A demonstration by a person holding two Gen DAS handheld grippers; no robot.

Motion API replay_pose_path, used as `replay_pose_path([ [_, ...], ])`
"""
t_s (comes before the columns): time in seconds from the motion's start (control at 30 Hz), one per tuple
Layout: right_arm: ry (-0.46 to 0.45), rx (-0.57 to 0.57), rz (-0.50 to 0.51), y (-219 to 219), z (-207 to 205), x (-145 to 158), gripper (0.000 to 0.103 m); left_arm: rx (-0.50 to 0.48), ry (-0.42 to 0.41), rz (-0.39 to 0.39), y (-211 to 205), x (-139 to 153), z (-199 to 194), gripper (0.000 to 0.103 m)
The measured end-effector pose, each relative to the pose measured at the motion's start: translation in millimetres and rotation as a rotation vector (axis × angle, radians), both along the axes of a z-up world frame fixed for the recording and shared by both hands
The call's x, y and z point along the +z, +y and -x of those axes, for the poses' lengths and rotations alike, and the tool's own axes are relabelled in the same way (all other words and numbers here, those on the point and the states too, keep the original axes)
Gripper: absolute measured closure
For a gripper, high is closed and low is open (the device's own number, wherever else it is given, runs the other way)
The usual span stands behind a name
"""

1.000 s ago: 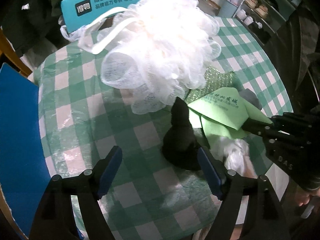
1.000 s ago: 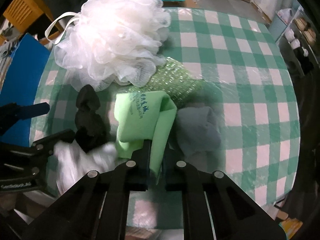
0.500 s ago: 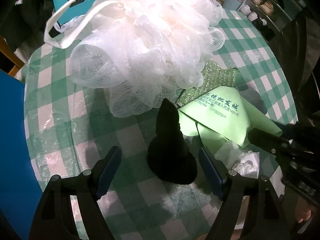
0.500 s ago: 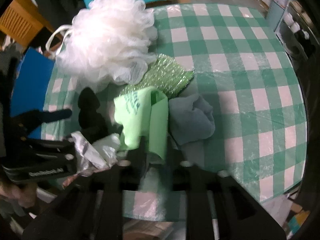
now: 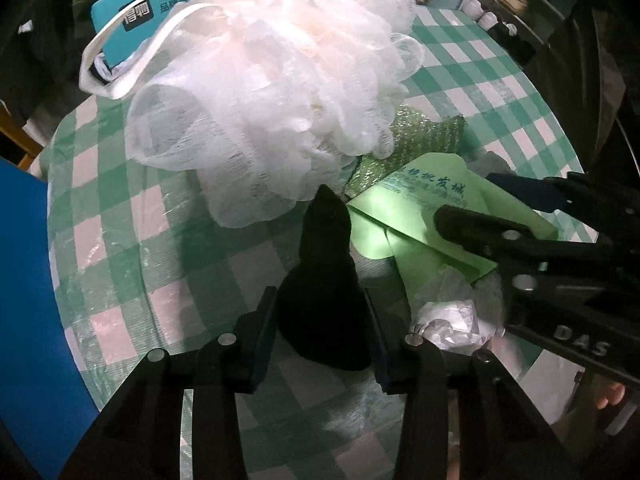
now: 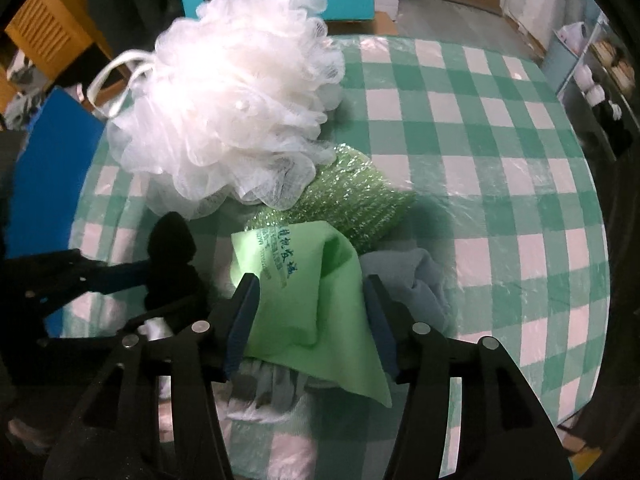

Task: Organize soft objects

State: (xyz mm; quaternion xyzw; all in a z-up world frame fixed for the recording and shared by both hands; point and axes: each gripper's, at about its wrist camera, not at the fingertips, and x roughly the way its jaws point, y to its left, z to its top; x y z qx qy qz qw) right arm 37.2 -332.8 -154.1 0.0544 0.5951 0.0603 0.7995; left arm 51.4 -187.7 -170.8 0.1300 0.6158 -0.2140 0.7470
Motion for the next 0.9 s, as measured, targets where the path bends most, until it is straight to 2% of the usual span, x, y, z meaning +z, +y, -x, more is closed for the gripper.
replay_pose_path([
  [0.17,0.022,0.039,0.046,19,-7,-16,0.049,0.032,-0.003,0.008,15,2,-6,0.062],
  [0.23,0.043,0.049,0.067,23,-9,-22,0.061,0.040,-0.004,0.015,22,3,-7,0.062],
  [0.3,0.055,0.057,0.085,25,-9,-26,0.085,0.046,-0.006,0.016,28,4,-8,0.062],
  [0.4,0.050,0.050,0.081,26,-9,-23,0.093,0.059,-0.009,0.023,38,8,-8,0.062],
  [0.9,-0.095,0.052,0.006,47,-1,41,0.095,0.124,-0.091,0.085,75,50,-5,0.062],
])
